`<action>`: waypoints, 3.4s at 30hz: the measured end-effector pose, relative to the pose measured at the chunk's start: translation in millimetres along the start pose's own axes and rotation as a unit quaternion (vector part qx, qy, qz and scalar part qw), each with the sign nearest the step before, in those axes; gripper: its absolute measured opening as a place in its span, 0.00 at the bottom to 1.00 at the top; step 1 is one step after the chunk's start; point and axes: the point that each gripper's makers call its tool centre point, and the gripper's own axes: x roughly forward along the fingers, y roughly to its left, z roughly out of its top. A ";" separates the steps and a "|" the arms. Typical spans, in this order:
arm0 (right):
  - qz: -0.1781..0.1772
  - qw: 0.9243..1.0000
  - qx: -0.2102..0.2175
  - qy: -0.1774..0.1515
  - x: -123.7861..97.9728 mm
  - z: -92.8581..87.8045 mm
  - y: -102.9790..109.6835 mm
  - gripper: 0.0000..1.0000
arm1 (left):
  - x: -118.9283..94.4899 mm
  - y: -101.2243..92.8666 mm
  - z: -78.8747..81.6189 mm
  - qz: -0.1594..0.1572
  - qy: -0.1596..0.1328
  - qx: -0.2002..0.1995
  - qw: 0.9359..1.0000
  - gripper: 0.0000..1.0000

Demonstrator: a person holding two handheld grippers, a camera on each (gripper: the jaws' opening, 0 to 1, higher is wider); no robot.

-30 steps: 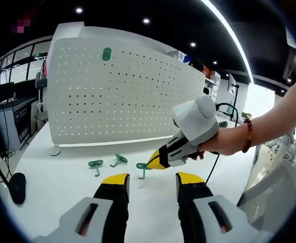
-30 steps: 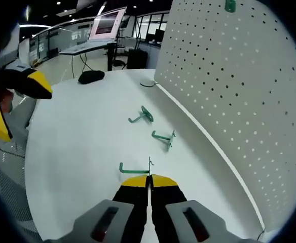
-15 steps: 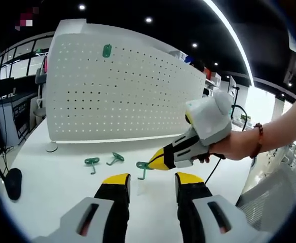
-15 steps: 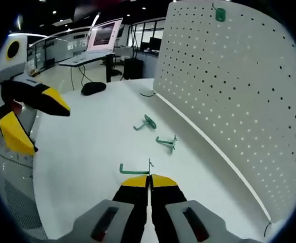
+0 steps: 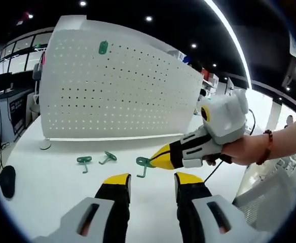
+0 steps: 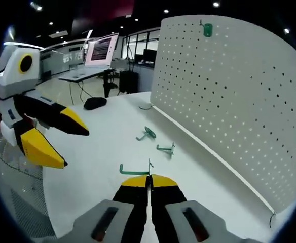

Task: Insert the hook assembly into the mounting plate slot until the hook locks in place.

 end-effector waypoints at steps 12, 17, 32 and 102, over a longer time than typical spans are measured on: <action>-0.015 0.999 0.019 -0.033 -31.7 4.6 5.8 0.00 | 2.0 -15.3 0.2 -0.016 0.007 -0.008 1.000 0.35; -0.018 0.998 0.031 -0.059 -47.9 11.9 12.6 0.00 | 0.0 -26.1 -3.6 -0.020 0.010 -0.021 1.000 0.34; -0.021 0.992 0.060 -0.110 -86.8 16.6 32.1 0.00 | -1.5 -51.1 1.6 -0.025 -0.026 -0.112 0.993 0.30; 0.021 0.969 0.072 -0.235 -113.7 58.1 40.9 0.05 | -10.3 -56.5 45.6 -0.079 -0.121 -0.288 0.946 0.03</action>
